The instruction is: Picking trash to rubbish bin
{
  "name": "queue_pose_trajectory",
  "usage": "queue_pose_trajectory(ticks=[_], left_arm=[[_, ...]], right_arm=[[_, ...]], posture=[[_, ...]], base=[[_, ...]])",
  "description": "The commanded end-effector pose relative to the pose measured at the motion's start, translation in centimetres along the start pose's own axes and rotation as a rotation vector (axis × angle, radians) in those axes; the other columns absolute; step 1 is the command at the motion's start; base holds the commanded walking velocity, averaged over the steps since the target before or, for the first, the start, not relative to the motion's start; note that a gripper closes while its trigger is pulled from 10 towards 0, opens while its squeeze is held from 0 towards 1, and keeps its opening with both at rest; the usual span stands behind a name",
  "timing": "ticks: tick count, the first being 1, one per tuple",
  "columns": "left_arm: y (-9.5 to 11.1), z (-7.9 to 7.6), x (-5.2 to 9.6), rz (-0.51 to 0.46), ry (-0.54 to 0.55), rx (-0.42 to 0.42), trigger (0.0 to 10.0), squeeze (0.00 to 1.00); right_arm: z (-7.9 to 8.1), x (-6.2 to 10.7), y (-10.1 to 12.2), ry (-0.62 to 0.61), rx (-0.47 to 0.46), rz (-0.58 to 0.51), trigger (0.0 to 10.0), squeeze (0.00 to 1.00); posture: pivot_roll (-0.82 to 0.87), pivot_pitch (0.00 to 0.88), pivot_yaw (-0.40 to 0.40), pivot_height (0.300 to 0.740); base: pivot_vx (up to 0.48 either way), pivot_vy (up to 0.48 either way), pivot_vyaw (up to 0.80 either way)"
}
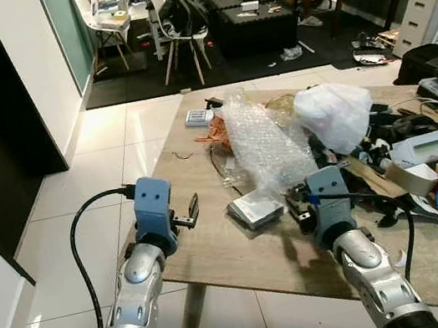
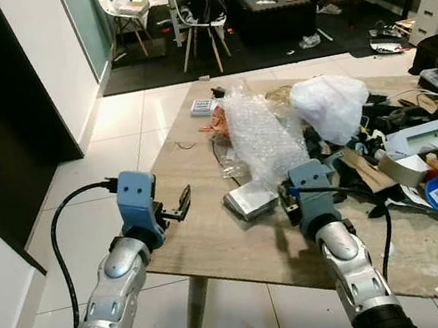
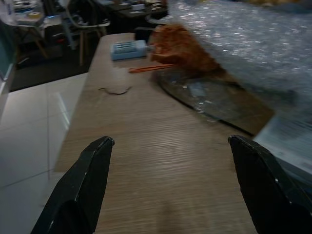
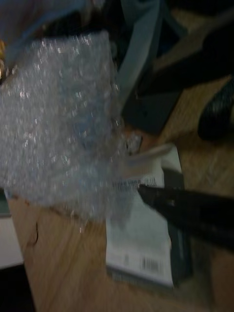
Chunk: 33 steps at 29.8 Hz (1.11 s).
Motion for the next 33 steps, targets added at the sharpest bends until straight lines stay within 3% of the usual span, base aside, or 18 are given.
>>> queue_pose_trajectory(ticks=[1, 4, 9, 12, 14, 18, 19, 20, 21, 22, 33], left_arm=[[-0.2, -0.1, 0.3, 0.002, -0.02, -0.035, 10.0, 0.0], [0.1, -0.2, 0.3, -0.011, -0.038, -0.043, 10.0, 0.0], [0.5, -0.6, 0.3, -0.03, -0.065, -0.044, 10.0, 0.0], [0.5, -0.8, 0.3, -0.029, -0.079, -0.048, 10.0, 0.0], [0.4, -1.0, 0.4, -0.026, -0.088, -0.05, 10.0, 0.0], [0.4, -1.1, 0.3, -0.028, -0.095, -0.054, 10.0, 0.0], [0.5, -1.2, 0.3, -0.029, -0.098, -0.055, 10.0, 0.0], [0.5, -1.2, 0.3, -0.03, -0.1, -0.057, 10.0, 0.0], [0.5, -1.2, 0.3, -0.03, -0.1, -0.057, 10.0, 0.0], [0.5, -1.2, 0.3, -0.031, -0.104, -0.062, 10.0, 0.0], [0.6, -1.2, 0.3, -0.036, -0.105, -0.069, 10.0, 0.0]], right_arm=[[0.6, 0.1, 0.1, 0.035, -0.01, 0.0, 10.0, 1.0], [1.5, 0.0, 0.3, 0.09, 0.021, 0.01, 10.0, 1.0], [1.7, -0.1, 0.3, 0.098, 0.018, 0.018, 10.0, 1.0], [1.2, -0.2, 0.0, 0.065, -0.023, 0.026, 10.0, 1.0], [-0.1, -0.4, -0.8, 0.0, -0.099, 0.046, 10.0, 1.0], [-1.4, -0.5, -1.8, -0.052, -0.16, 0.079, 10.0, 1.0], [-1.8, -0.5, -2.1, -0.058, -0.168, 0.088, 10.0, 0.84], [-2.0, -0.6, -2.2, -0.055, -0.167, 0.097, 10.0, 0.56], [-2.0, -0.6, -2.2, -0.055, -0.167, 0.097, 10.0, 0.56], [-1.8, -0.6, -2.3, -0.037, -0.184, 0.102, 10.0, 0.0], [0.5, -1.6, -1.4, 0.137, -0.259, 0.099, 10.0, 0.0]], posture=[[-0.1, 0.042, 0.005, 0.74], [-0.1, 0.043, 0.005, 0.74], [-0.1, 0.047, 0.002, 0.74], [-0.1, 0.048, 0.003, 0.74], [-0.1, 0.049, 0.006, 0.74], [-0.1, 0.049, 0.008, 0.74], [-0.1, 0.049, 0.008, 0.74], [-0.1, 0.05, 0.01, 0.74], [-0.1, 0.05, 0.01, 0.74], [-0.1, 0.051, 0.011, 0.74], [-0.09, 0.052, 0.005, 0.74]], base=[[0.0, 0.0, 0.0], [0.0, 0.0, 0.0], [0.0, 0.0, 0.0], [0.0, 0.0, 0.0], [0.0, 0.0, 0.0], [0.0, 0.0, 0.0], [0.0, 0.0, 0.0], [0.0, 0.0, 0.0], [0.0, 0.0, 0.0], [0.0, 0.0, 0.0], [0.0, 0.0, 0.0]])
Point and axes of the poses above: a point about 5 cm out from each wrist's last joint towards the gripper, its own x axis pointing back from the gripper into the wrist, its own y axis along the axis of the wrist's last joint, z = x × y, the point moved 6 cm from there along -x, pointing out of the wrist towards the gripper, and after that the axes turned 13 degrees about -x, right-handed, at the moved point
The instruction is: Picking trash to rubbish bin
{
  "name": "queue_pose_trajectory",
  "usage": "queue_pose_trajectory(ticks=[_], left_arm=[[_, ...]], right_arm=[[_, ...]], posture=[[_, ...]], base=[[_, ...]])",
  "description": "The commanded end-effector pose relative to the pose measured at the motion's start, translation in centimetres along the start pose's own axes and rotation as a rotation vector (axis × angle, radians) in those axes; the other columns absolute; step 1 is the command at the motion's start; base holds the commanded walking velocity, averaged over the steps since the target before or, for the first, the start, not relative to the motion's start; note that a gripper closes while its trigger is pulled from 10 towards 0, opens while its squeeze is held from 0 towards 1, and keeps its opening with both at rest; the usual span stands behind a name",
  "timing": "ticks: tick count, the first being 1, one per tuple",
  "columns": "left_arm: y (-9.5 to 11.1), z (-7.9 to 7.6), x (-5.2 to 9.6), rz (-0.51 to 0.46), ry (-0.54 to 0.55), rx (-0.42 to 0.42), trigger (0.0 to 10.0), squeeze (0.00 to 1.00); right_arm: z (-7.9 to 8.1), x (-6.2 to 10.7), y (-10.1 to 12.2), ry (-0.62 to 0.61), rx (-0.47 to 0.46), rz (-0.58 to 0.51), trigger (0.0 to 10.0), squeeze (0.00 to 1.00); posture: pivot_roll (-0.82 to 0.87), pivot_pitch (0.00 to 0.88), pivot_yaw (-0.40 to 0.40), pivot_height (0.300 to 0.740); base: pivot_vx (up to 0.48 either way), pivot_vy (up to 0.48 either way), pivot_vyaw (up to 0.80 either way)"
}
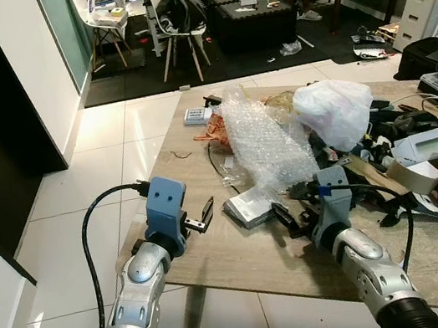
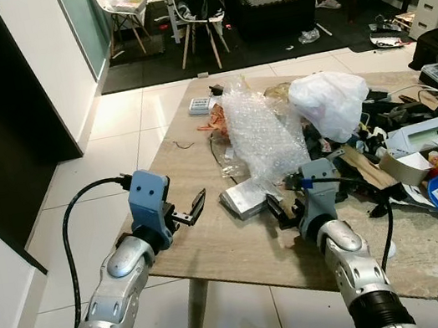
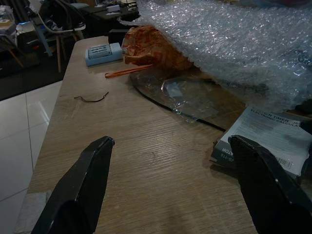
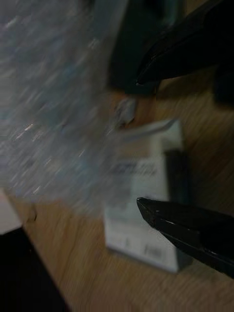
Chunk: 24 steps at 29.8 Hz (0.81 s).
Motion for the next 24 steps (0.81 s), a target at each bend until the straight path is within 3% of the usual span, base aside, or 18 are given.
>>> queue_pose_trajectory(ticks=[1, 7, 14, 15, 16, 17, 18, 19, 24], left_arm=[[-0.2, 0.0, 0.2, 0.006, -0.009, -0.032, 10.0, 0.0], [-0.2, 0.0, 0.2, 0.002, -0.01, -0.037, 10.0, 0.0], [-0.1, -0.2, 0.3, -0.002, -0.016, -0.039, 10.0, 0.0], [-0.1, -0.2, 0.3, -0.002, -0.017, -0.04, 10.0, 0.0], [-0.1, -0.2, 0.3, -0.002, -0.017, -0.04, 10.0, 0.0], [-0.1, -0.2, 0.3, -0.002, -0.018, -0.041, 10.0, 0.0], [-0.1, -0.2, 0.3, -0.001, -0.018, -0.041, 10.0, 0.0], [-0.1, -0.2, 0.3, -0.001, -0.017, -0.04, 10.0, 0.0], [-0.2, -0.2, 0.4, 0.0, -0.014, -0.039, 10.0, 0.0]], right_arm=[[0.3, -0.1, -0.6, 0.019, -0.027, 0.024, 10.0, 0.0], [1.6, -0.4, -1.6, 0.1, -0.057, 0.083, 10.0, 0.0], [0.8, -0.6, -2.5, 0.061, -0.085, 0.118, 10.0, 0.0], [0.7, -0.6, -2.7, 0.056, -0.079, 0.128, 7.4, 0.0], [0.7, -0.6, -2.7, 0.056, -0.079, 0.128, 7.4, 0.0], [0.6, -0.6, -2.8, 0.055, -0.076, 0.136, 4.6, 0.0], [0.6, -0.6, -3.0, 0.051, -0.073, 0.146, 4.6, 0.0], [0.4, -0.5, -3.2, 0.041, -0.065, 0.159, 0.0, 0.0], [-0.1, -0.5, -3.6, 0.021, -0.054, 0.186, 0.0, 0.0]], posture=[[-0.09, 0.051, 0.005, 0.74], [-0.09, 0.048, 0.003, 0.74], [-0.08, 0.043, 0.002, 0.74], [-0.08, 0.042, 0.0, 0.74], [-0.08, 0.042, 0.0, 0.74], [-0.08, 0.042, 0.0, 0.74], [-0.08, 0.042, -0.002, 0.74], [-0.08, 0.043, -0.004, 0.74], [-0.08, 0.042, -0.005, 0.74]], base=[[0.0, 0.0, 0.0], [0.0, 0.0, 0.0], [0.0, 0.0, 0.0], [0.0, 0.0, 0.0], [0.0, 0.0, 0.0], [0.0, 0.0, 0.0], [0.0, 0.0, 0.0], [0.0, 0.0, 0.0], [0.0, 0.0, 0.0]])
Point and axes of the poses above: a point about 5 cm out from each wrist's last joint towards the gripper, its own x axis pointing back from the gripper into the wrist, its own y axis along the axis of the wrist's last joint, z = x × y, the point moved 6 cm from there along -x, pointing out of the wrist towards the gripper, and after that the axes turned 13 degrees about -x, right-handed, at the moved point
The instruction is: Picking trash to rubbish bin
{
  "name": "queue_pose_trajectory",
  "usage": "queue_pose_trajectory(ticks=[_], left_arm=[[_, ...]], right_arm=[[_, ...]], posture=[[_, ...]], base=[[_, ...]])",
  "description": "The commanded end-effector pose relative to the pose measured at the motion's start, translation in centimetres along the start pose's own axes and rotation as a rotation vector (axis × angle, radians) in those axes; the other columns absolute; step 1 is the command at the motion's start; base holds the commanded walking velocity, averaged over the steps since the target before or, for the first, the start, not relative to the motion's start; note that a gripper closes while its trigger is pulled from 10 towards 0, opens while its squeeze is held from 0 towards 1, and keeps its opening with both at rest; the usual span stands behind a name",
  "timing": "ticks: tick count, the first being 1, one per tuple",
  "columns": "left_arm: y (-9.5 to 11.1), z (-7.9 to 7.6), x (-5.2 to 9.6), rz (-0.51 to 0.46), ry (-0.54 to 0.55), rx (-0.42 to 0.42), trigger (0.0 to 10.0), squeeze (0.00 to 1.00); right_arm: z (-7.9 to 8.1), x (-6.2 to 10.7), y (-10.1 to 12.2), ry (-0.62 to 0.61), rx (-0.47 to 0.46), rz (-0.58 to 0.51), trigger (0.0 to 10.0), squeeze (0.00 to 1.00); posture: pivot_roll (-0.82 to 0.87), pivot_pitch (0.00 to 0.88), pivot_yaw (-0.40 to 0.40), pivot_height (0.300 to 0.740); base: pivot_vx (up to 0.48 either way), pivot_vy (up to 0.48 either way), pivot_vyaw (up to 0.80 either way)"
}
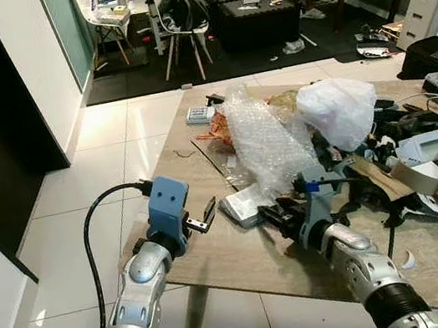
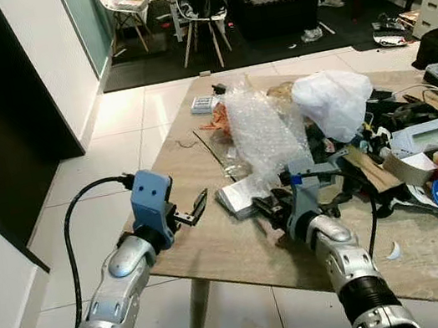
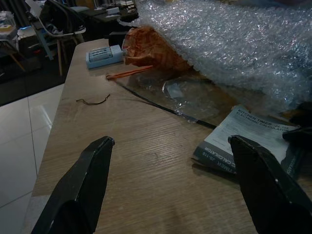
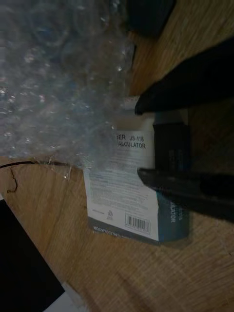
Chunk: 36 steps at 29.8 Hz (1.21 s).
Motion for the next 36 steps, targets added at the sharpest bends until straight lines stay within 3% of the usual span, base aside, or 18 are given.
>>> queue_pose_trajectory(ticks=[1, 15, 23, 25, 30, 36], left_arm=[[-0.4, 0.0, 0.4, 0.009, -0.003, -0.013, 10.0, 0.0], [-0.5, -0.3, 0.4, 0.013, -0.014, -0.011, 10.0, 0.0], [-0.4, -0.1, 0.5, 0.011, -0.012, -0.013, 10.0, 0.0], [-0.4, 0.0, 0.5, 0.011, -0.014, -0.018, 10.0, 0.0], [-0.2, 0.2, 0.3, 0.005, -0.013, -0.026, 10.0, 0.0], [0.3, 0.7, 0.0, -0.015, -0.012, -0.048, 10.0, 0.0]], right_arm=[[-0.7, 0.3, -2.0, -0.031, -0.007, 0.074, 0.0, 0.0], [-0.4, 0.4, -1.8, -0.006, -0.007, 0.068, 0.0, 0.0], [2.5, 0.5, 0.4, 0.132, 0.009, 0.018, 0.0, 0.0], [3.0, 0.7, 1.3, 0.138, 0.066, 0.03, 0.0, 0.0], [1.5, 0.4, 2.5, 0.066, 0.186, 0.044, 0.0, 0.0], [0.8, -0.4, 2.3, 0.067, 0.232, 0.075, 0.0, 0.0]], posture=[[-0.08, 0.042, -0.005, 0.74], [-0.09, 0.051, -0.003, 0.74], [-0.09, 0.054, -0.003, 0.74], [-0.09, 0.056, 0.001, 0.74], [-0.1, 0.057, 0.005, 0.74], [-0.08, 0.067, 0.0, 0.74]], base=[[0.0, 0.0, 0.0], [0.0, 0.0, 0.0], [0.0, 0.0, 0.0], [0.0, 0.0, 0.0], [0.0, 0.0, 0.0], [0.0, 0.0, 0.0]])
Point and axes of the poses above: a point about 5 cm out from each wrist's last joint towards the gripper, its own x axis pointing back from the gripper into the wrist, its own y axis along the axis of the wrist's last joint, z = x × y, the point moved 6 cm from there along -x, pointing out of the wrist towards the gripper, and after that the axes turned 13 degrees about -x, right-handed, at the moved point
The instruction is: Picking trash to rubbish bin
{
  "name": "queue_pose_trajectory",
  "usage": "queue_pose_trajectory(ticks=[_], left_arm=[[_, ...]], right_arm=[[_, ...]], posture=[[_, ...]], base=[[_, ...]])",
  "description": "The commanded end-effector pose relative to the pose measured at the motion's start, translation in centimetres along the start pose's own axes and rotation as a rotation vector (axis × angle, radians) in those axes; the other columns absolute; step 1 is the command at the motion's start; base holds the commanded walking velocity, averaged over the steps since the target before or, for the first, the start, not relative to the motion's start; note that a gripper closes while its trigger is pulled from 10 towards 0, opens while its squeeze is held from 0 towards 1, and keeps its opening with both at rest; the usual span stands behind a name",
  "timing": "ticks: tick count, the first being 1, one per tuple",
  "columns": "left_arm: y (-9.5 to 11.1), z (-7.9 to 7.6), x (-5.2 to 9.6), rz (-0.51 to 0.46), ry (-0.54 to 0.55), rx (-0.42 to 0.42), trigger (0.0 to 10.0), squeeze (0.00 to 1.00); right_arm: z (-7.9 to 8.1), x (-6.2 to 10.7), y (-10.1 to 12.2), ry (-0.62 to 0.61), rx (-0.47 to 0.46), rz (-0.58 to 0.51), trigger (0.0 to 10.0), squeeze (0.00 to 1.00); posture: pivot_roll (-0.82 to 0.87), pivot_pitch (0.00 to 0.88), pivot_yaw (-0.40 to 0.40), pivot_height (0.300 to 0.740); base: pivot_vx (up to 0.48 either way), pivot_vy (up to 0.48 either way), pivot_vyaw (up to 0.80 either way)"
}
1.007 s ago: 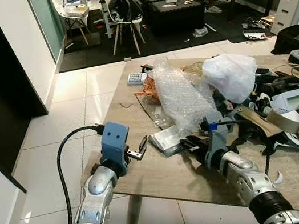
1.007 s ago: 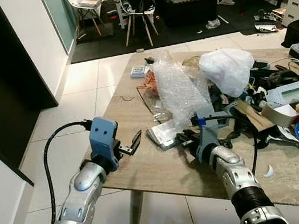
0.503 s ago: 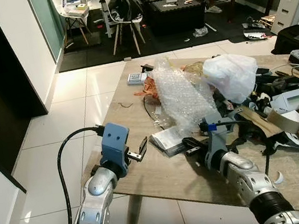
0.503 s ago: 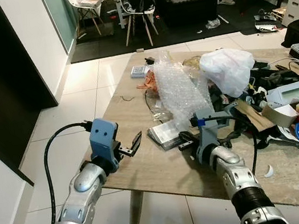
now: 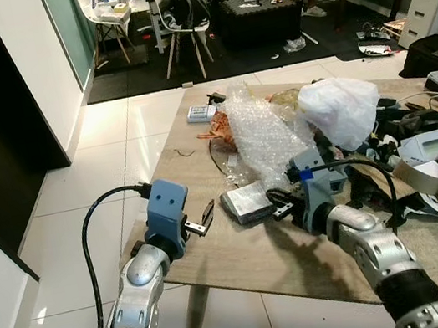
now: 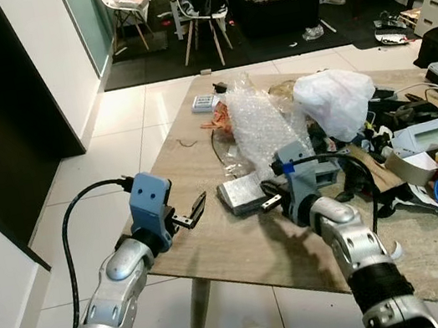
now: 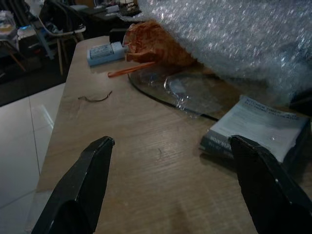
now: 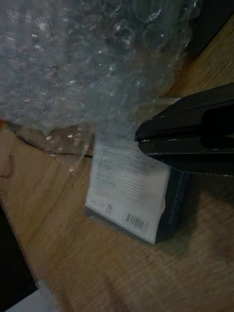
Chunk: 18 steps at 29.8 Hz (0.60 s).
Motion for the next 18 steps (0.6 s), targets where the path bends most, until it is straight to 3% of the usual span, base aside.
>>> queue_pose_trajectory(ticks=[1, 10, 14, 18], left_arm=[[0.2, 0.6, -0.1, -0.009, -0.018, -0.039, 10.0, 0.0], [0.0, 1.7, 0.7, -0.005, -0.047, -0.074, 10.0, 0.0], [0.2, 1.7, 1.2, -0.019, -0.071, -0.078, 10.0, 0.0], [0.3, 1.5, 1.3, -0.026, -0.087, -0.077, 10.0, 0.0]], right_arm=[[-0.3, -0.5, -0.2, 0.005, 0.034, 0.023, 0.0, 0.0], [-0.3, -1.2, -0.5, 0.049, 0.112, 0.127, 0.0, 0.0], [1.3, -0.5, -1.8, 0.206, 0.212, 0.252, 0.0, 0.0], [2.0, 0.6, -2.2, 0.305, 0.255, 0.325, 0.0, 0.0]], posture=[[-0.08, 0.075, -0.001, 0.74], [-0.05, 0.108, -0.021, 0.74], [-0.05, 0.105, -0.031, 0.74], [-0.06, 0.099, -0.03, 0.74]], base=[[0.0, 0.0, 0.0], [0.0, 0.0, 0.0], [0.0, 0.0, 0.0], [0.0, 0.0, 0.0]])
Point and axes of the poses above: a point about 5 cm out from each wrist's last joint towards the gripper, its own x axis pointing back from the gripper into the wrist, its own y axis along the axis of the wrist's last joint, z = x × y, the point moved 6 cm from there along -x, pointing out of the wrist towards the gripper, and after that the axes turned 13 degrees about -x, right-handed, at the moved point
